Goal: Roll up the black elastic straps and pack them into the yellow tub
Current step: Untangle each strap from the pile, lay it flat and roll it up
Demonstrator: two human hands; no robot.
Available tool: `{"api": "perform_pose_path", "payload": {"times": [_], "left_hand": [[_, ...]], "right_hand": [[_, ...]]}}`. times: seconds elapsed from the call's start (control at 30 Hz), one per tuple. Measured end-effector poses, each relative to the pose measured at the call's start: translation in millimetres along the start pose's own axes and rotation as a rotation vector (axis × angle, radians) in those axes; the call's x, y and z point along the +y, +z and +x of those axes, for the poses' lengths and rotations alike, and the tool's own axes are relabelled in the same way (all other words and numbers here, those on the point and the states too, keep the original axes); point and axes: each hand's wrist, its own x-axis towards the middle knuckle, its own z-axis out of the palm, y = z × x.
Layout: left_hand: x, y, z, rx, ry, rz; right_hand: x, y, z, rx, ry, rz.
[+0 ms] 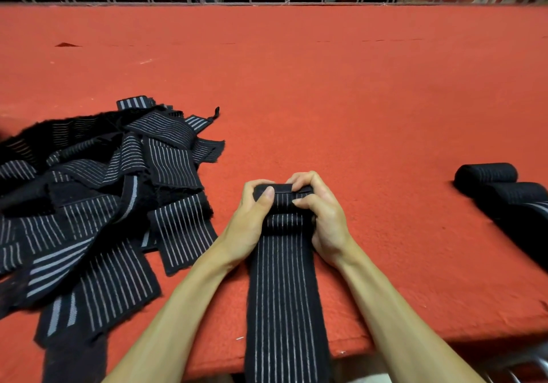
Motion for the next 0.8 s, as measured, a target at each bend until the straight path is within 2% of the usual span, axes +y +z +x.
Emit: {"api": "perform_pose_path", "payload": {"times": [0.13, 0.33, 0.5, 0.63, 0.8], "left_hand": [[2.5, 1.4, -3.6, 0.017, 0.079, -0.072], [3.6, -3.1, -4.0, 0.041, 0.142, -0.069], [5.0, -4.4, -3.6, 0.047, 0.16, -0.118], [5.4, -3.4, -4.4, 0.052, 0.134, -0.169], [5.2, -3.6, -1.5, 0.156, 0.102, -0.208]], "right_hand": [[3.3, 3.0, 0.5, 0.013, 0.067, 0.011], [0.9, 9.3, 2.0, 0.154, 0.134, -0.083], [0.4, 6.2, 1.5, 0.117, 0.165, -0.085], [1.3, 5.3, 0.2, 0.091, 0.101, -0.122], [2.9, 3.4, -0.3, 0.032, 0.078, -0.152]]}}
